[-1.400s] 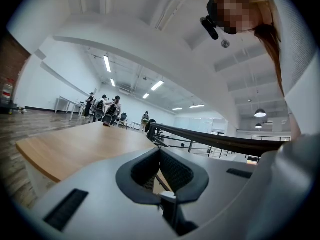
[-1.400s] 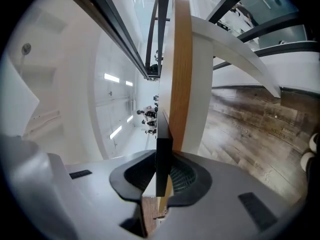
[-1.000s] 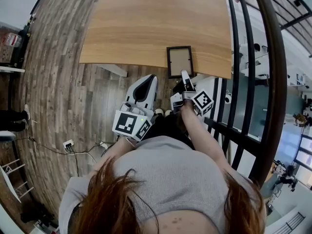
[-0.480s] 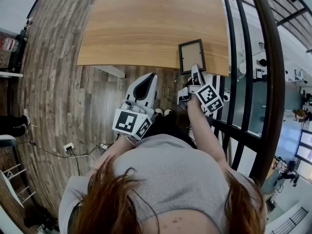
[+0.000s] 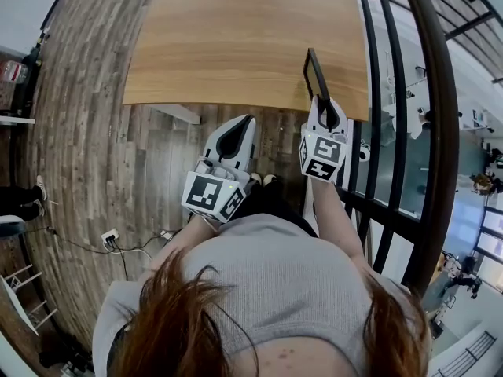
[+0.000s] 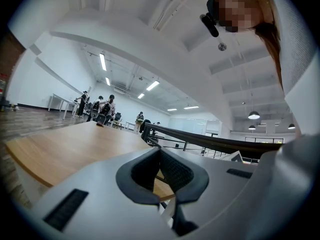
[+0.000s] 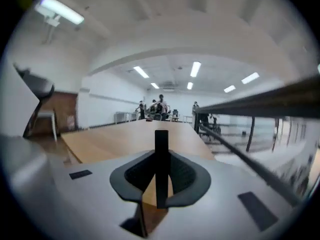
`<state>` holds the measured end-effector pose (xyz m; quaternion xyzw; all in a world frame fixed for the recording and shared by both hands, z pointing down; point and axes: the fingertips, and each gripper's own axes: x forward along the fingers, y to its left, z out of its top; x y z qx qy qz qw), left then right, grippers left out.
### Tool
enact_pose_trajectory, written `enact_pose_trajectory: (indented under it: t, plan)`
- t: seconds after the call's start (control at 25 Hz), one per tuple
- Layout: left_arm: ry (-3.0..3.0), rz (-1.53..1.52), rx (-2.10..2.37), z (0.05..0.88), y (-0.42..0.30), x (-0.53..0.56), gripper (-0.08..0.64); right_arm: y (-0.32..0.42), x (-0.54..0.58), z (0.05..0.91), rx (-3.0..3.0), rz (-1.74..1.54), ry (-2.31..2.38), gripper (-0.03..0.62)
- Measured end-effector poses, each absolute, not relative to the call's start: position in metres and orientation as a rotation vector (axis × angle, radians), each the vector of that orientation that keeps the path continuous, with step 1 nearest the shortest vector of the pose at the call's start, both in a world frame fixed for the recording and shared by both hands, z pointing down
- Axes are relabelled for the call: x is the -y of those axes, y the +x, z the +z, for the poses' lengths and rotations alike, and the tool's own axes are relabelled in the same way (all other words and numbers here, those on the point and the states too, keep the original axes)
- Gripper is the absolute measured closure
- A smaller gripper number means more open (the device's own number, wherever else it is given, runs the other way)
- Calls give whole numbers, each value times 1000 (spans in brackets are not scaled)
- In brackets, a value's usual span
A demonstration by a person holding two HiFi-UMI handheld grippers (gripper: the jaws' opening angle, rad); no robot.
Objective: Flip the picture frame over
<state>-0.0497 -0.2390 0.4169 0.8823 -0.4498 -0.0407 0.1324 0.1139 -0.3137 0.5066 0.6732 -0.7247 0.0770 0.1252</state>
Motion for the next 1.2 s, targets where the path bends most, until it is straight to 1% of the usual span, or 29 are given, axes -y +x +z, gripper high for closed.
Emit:
enact_pose_trajectory:
  t: [0.08, 0.2, 0.32, 0.48, 0.68, 0.92, 1.2]
  plan:
    - [2560, -116, 1305, 416, -50, 239, 554, 100, 316, 502, 2017, -96, 1794, 511]
    - [2555, -118, 1309, 417, -52, 239, 555, 82, 313, 507, 1871, -426, 1547, 512]
    - [2550, -119, 1316, 418, -54, 241, 555, 67, 305, 519, 1802, -635, 1389, 512]
    - [2530, -123, 1326, 418, -59, 243, 555, 52, 290, 546, 1713, -816, 1214, 512]
    - [2527, -126, 1319, 418, -59, 241, 554, 40, 276, 586, 1661, -882, 1012, 511]
    - [2525, -119, 1313, 422, -58, 238, 555, 36, 277, 618, 1603, -885, 874, 509]
    - [2524, -129, 1315, 418, -56, 239, 555, 27, 280, 632, 1595, -788, 768, 509]
